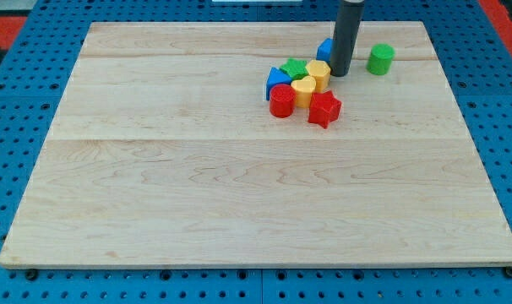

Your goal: Push the hexagon into the green star

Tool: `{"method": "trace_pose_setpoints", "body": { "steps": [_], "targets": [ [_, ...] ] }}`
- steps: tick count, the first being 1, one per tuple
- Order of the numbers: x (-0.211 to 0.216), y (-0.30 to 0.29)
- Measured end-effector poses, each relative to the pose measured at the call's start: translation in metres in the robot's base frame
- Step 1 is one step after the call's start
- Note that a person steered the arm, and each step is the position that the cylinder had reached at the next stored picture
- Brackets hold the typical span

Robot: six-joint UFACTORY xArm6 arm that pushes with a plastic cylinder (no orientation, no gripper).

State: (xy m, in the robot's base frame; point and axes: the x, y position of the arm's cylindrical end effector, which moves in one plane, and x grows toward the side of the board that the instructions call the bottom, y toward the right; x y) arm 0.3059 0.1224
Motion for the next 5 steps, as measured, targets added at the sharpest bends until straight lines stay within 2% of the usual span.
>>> {"method": "trace_pose_setpoints", "body": {
  "steps": [1, 2, 3, 4, 5],
  "targets": [
    [-0.009, 0.007],
    [0.018, -0.03],
    [0.02, -0.059],
    [0.003, -0.067],
    [-0.042, -0.071]
  ]
}}
